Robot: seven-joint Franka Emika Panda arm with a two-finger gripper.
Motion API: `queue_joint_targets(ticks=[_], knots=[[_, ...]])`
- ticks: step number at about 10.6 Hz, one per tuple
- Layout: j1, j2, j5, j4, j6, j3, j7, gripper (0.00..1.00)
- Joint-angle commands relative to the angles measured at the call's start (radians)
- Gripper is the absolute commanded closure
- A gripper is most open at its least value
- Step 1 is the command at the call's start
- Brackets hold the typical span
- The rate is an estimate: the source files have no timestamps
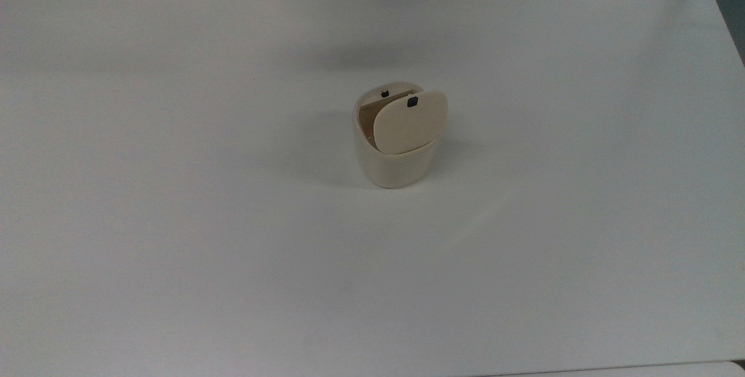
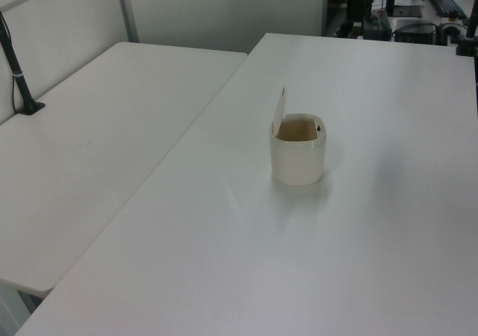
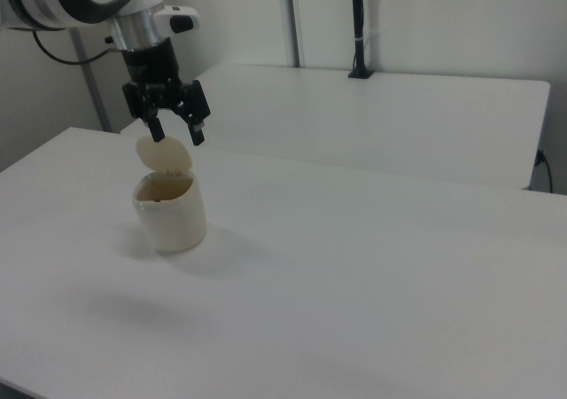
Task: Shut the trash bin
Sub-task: 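Move the gripper down toward the open lid of the cream bin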
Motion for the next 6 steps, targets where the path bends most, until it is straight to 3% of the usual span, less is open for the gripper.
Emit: queue_joint_targets(ticks=[1, 3, 6], knots=[[0.007, -0.013, 0.003, -0.021, 0.010, 0.000, -0.016, 0.78], [0.010, 0.001, 0.006, -0.016, 0.032, 0.000, -0.016, 0.95], [0.019, 0.027, 0.042, -0.016, 0.163, 0.011, -0.007, 1.00]])
